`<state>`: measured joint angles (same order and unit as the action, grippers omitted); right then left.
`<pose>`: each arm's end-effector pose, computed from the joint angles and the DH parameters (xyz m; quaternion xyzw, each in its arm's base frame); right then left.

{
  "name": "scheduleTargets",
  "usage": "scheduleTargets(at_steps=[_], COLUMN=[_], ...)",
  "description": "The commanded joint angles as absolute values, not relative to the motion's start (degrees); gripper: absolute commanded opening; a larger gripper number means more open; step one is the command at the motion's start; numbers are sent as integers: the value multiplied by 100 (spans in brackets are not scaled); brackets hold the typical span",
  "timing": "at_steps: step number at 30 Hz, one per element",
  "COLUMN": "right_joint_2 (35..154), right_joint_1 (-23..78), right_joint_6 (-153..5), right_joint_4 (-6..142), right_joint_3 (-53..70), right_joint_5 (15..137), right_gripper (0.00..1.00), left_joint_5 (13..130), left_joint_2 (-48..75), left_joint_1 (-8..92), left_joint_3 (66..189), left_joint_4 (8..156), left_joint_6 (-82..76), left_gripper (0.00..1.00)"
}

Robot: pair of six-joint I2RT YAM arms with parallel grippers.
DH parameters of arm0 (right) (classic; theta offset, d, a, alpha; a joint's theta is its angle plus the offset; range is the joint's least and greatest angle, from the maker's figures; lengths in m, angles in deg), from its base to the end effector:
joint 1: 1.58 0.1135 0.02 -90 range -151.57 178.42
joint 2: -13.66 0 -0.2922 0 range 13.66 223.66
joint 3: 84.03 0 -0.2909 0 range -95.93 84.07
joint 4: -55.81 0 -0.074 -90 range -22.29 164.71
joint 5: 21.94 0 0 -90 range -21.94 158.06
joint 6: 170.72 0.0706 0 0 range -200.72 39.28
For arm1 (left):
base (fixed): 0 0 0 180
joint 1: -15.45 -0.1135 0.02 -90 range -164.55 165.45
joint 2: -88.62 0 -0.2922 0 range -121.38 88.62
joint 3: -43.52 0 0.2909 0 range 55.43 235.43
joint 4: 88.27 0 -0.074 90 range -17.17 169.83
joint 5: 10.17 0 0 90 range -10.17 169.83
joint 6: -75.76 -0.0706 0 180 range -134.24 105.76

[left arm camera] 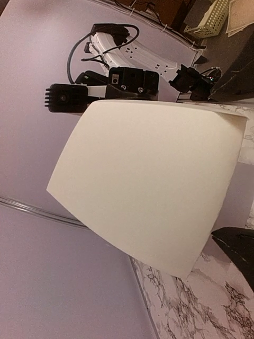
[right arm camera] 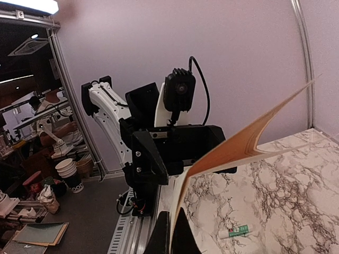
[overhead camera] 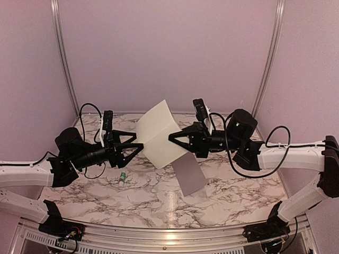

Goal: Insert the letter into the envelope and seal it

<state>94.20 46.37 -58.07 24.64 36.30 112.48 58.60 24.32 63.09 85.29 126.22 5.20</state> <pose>0.2086 0.3050 0.3203 -0.4131 0.5153 0.6084 0.4401 0.1824 -0.2380 0.2943 0.2896 0.5653 -0.5186 0.5724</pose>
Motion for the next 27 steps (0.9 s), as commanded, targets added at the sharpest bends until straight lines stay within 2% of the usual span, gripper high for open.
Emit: scheduleTargets(at_steps=[1, 7, 12, 17, 27], right_joint_2=[9082, 8815, 8767, 8838, 8757], right_joint_1=[4674, 4676, 4706, 4779, 4921], right_joint_6=[-6164, -6560, -6620, -6672, -6769], right_joint_4=[2950, 3505, 3490, 3380, 3438], right_joint_3=[3688, 3805, 3931, 3960, 3879], right_joint_5=[11127, 10999, 11059, 11167, 11244], right_gripper=[0, 0, 0, 0, 0], left_joint_5=[6252, 5928, 5417, 5454, 5864], left_joint_2=[3161, 3826, 3922, 3544, 2524], left_joint_1=[6318, 6331, 6444, 6714, 7077], left_joint_3=[8462, 8267, 8370, 8667, 9216], left_joint_4=[11551, 11272, 11209, 11104, 11033], left_joint_6=[-542, -1606, -2043, -2438, -2655], left_gripper=[87, 92, 95, 99, 98])
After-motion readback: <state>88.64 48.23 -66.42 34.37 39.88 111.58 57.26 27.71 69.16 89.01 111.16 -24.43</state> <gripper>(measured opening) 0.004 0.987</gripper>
